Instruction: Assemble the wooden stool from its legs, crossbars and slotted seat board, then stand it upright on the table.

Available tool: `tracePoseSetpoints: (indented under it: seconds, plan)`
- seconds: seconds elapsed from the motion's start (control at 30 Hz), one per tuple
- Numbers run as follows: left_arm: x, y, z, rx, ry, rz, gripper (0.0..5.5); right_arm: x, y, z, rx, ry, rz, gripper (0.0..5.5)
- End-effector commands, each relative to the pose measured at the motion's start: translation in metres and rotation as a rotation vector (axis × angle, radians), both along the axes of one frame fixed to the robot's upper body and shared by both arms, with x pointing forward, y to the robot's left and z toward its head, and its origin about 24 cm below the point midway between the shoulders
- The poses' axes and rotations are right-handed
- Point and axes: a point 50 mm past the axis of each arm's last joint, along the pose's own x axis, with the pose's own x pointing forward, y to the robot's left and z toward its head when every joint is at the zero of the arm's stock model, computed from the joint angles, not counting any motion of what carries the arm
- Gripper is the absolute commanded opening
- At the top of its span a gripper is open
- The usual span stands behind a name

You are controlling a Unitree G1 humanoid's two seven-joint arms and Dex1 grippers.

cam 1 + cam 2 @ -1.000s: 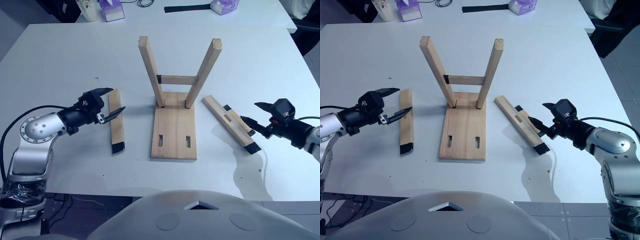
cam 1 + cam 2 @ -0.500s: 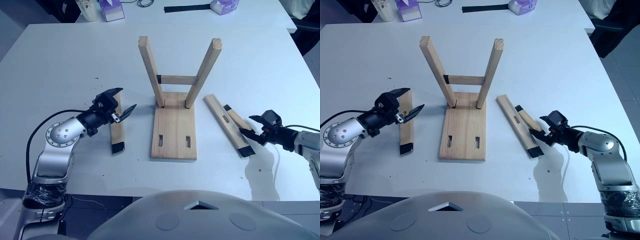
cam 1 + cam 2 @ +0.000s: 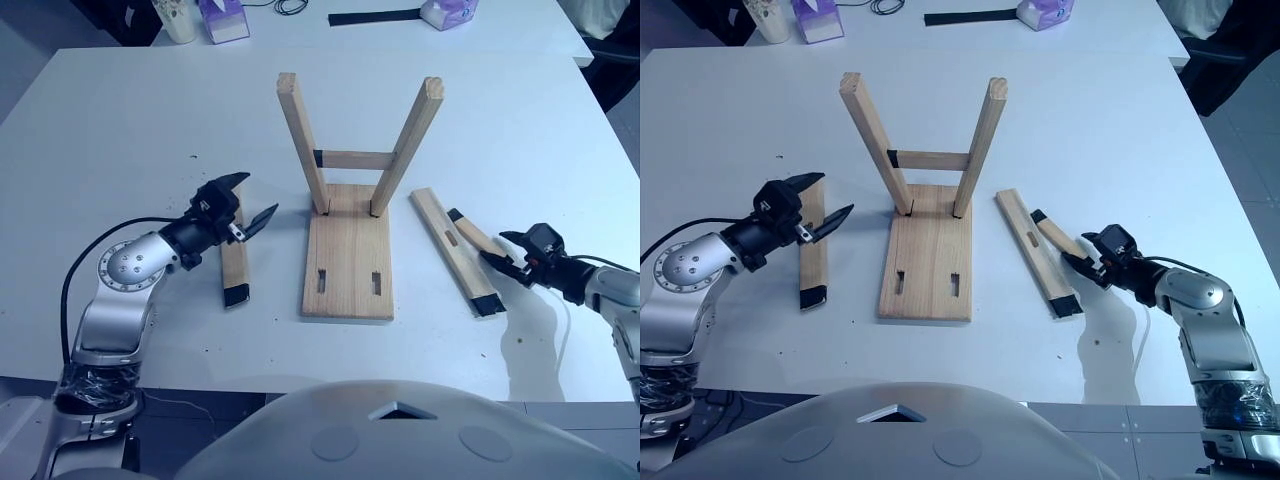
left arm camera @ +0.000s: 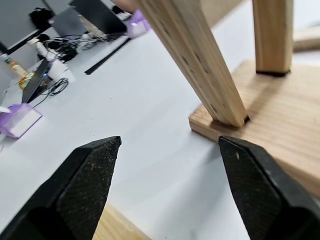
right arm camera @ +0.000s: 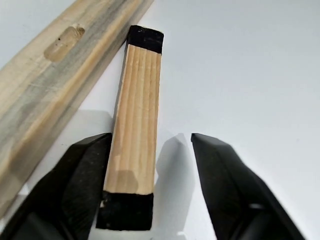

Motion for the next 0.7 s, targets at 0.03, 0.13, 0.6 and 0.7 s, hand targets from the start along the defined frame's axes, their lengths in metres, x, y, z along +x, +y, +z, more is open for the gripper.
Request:
tracePoseSetpoints:
  seconds: [0.03, 0.13, 0.6, 0.7]
  plan:
    - [0.002, -0.001, 0.013, -0.107, -0.012, 0.051, 3.63, -0.011, -0.003, -0.014, -0.062, 0.069, 0.01, 2.07]
    - [0.004, 0.0, 0.022, -0.165, -0.015, 0.07, 3.63, -0.009, -0.005, -0.014, -0.089, 0.052, 0.023, 1.57]
    - [-0.001, -0.004, 0.069, -0.461, -0.036, -0.049, 3.79, 0.038, 0.008, 0.066, 0.271, -0.216, 0.071, 1.3]
    - [-0.011, -0.012, 0.084, -0.584, 0.005, -0.191, 4.25, 0.044, 0.014, 0.106, 0.447, -0.27, 0.141, 1.3]
